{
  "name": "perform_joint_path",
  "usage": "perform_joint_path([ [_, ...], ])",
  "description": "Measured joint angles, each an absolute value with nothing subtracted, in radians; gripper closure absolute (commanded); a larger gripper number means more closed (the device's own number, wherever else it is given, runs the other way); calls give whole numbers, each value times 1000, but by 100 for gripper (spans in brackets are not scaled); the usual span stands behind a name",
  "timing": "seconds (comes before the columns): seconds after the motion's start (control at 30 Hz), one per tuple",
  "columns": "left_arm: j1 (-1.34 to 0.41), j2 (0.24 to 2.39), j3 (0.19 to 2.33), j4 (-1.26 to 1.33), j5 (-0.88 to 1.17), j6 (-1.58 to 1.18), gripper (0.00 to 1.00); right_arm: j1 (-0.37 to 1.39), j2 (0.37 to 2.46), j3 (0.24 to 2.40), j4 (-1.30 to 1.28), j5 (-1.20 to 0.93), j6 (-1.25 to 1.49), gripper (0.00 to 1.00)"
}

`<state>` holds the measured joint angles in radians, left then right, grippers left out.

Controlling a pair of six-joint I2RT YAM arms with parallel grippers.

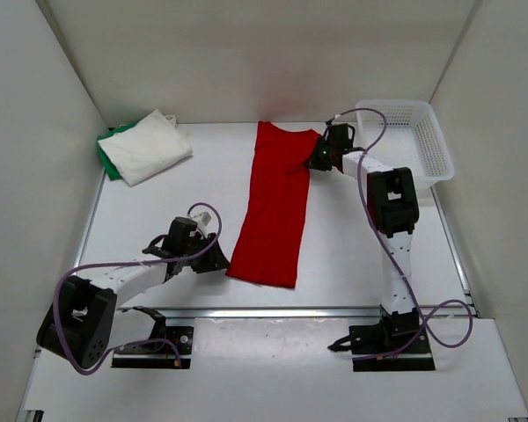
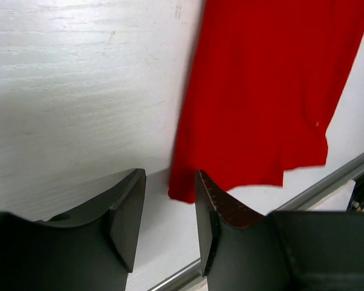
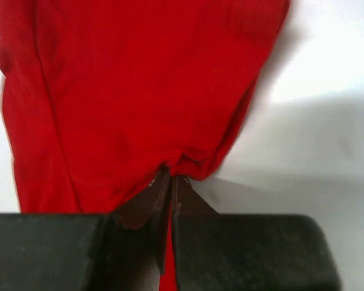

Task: Fold and stack the t-shirts
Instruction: Rotate the tshirt 90 degrees, then grab the bottom of the folded rectangular tshirt with both arms

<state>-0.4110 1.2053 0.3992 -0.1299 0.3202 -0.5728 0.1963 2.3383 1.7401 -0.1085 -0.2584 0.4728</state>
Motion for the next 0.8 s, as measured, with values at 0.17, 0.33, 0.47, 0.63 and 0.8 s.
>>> perform_joint_path([
  [0.17, -430, 1205, 385, -111, 372, -576, 49, 230, 2546, 2172, -327, -279, 421, 62],
  [0.33, -469, 1200, 382, -109, 415, -581, 42, 253, 2575, 2377, -546, -274, 347, 54],
  [0.47, -435, 1135, 344, -90, 421, -604, 40, 264, 2441, 2270, -630, -253, 296, 54],
  [0.63, -391, 1063, 321, -68, 397, -628, 37, 279, 1874, 1528, -444, -275, 319, 53],
  [0.8, -421, 1169, 344, -32, 391, -630, 39, 324, 1432, 1019, -215, -313, 384, 63],
])
